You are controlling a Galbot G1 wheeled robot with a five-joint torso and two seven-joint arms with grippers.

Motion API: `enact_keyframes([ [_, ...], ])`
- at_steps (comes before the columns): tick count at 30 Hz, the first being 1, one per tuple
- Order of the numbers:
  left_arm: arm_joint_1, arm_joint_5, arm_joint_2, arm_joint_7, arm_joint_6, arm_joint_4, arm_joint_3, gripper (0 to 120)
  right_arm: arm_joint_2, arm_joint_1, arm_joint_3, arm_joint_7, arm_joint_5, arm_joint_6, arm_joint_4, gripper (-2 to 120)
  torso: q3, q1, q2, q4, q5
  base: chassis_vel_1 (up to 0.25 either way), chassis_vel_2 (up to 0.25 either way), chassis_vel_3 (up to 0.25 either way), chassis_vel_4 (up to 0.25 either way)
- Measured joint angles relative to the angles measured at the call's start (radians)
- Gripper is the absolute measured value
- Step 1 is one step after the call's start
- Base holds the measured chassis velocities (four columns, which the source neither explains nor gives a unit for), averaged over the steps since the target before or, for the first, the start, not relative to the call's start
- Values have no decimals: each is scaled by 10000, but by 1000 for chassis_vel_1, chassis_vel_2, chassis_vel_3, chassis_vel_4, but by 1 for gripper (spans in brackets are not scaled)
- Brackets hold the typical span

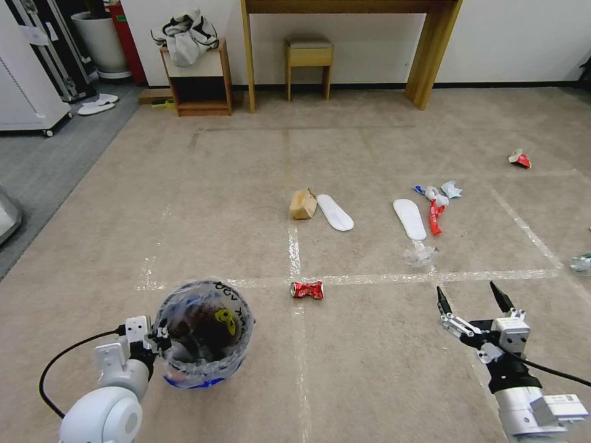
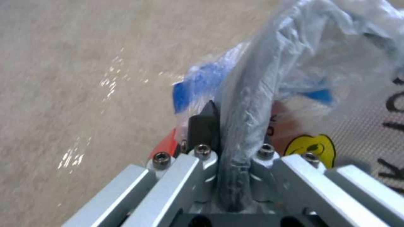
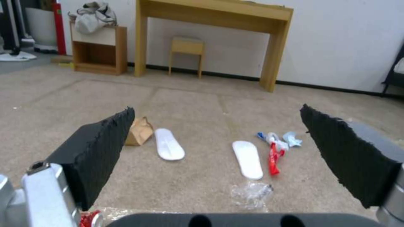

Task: Pick up the trash bin and place the garbage on the floor into it.

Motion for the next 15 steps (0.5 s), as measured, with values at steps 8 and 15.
enact_keyframes([
  [8,516,135,-130,330,53,-1486,2,1,65,37,-113,-25,-284,127,-433,100,-1,0,1,0,3,0,0,0,0],
  [15,915,3,-105,450,184,-2375,-193,1,18,62,-234,-69,-310,100,-448,100,-1,0,1,1,4,0,0,0,0],
])
